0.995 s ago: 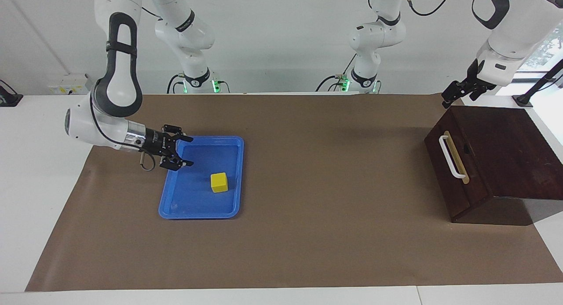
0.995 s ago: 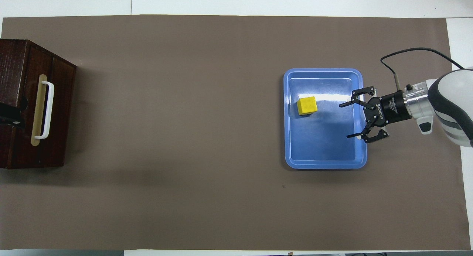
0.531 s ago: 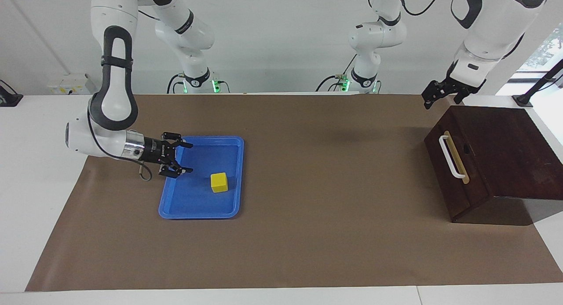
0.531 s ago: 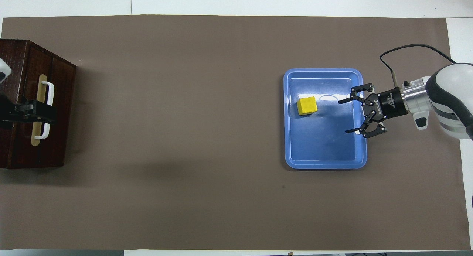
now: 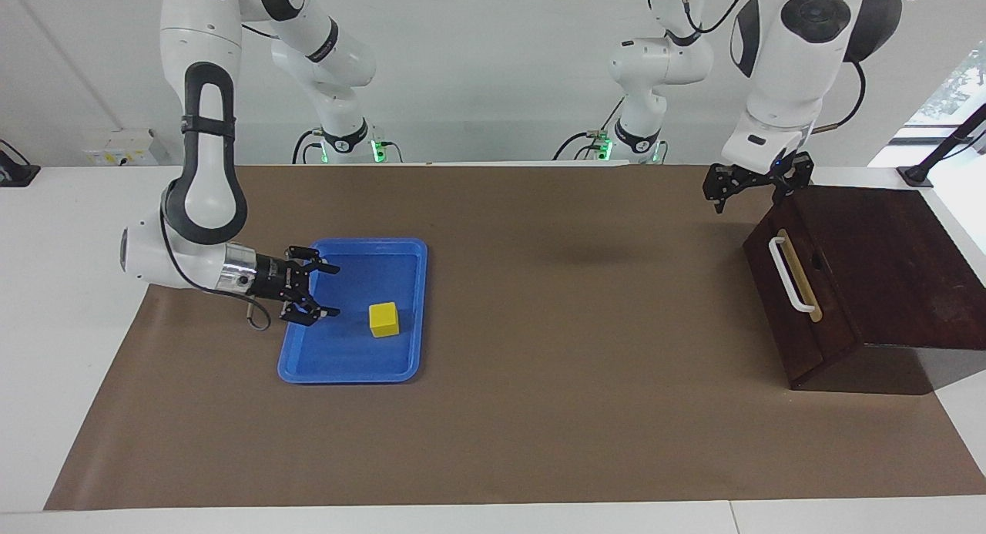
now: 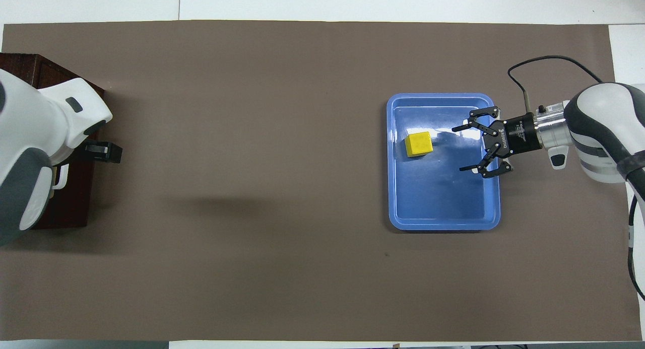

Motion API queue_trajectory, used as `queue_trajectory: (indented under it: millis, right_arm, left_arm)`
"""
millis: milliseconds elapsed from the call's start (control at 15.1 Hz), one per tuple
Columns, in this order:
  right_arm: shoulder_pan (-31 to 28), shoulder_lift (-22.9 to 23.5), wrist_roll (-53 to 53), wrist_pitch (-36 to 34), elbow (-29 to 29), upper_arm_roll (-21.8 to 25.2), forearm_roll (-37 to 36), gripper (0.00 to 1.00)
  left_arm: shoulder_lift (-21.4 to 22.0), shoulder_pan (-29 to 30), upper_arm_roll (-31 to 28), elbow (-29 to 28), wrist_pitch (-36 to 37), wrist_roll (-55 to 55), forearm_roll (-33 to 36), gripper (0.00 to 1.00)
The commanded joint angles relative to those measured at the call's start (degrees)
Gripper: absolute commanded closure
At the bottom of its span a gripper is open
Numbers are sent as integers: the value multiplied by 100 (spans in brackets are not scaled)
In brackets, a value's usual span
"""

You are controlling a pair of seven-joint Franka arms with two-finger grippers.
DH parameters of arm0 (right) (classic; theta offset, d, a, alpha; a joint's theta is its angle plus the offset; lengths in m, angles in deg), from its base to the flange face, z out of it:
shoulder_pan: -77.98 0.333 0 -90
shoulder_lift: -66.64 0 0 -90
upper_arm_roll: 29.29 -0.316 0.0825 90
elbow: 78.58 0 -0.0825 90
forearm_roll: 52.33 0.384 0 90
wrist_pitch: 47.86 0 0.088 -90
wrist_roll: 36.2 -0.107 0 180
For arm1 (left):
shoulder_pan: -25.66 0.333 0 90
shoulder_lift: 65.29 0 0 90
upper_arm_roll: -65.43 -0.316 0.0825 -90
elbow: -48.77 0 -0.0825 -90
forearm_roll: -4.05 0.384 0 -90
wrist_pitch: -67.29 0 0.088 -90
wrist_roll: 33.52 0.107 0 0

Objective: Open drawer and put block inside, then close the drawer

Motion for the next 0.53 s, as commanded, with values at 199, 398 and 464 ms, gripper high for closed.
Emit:
queue_trajectory:
  millis: [199, 398, 464]
  right_arm:
    - [315, 274, 224, 501, -109, -25, 375, 0]
    - [509, 397, 241, 677, -144, -25, 481, 0]
    - [553, 432, 346, 677, -144, -25, 481, 0]
  left_arm:
    - [-506, 25, -95, -333, -900, -241, 763, 0]
    - [-700, 182, -112, -378, -1252, -453, 1028, 0]
    - [-709, 279, -112, -422, -1375, -453, 1037, 0]
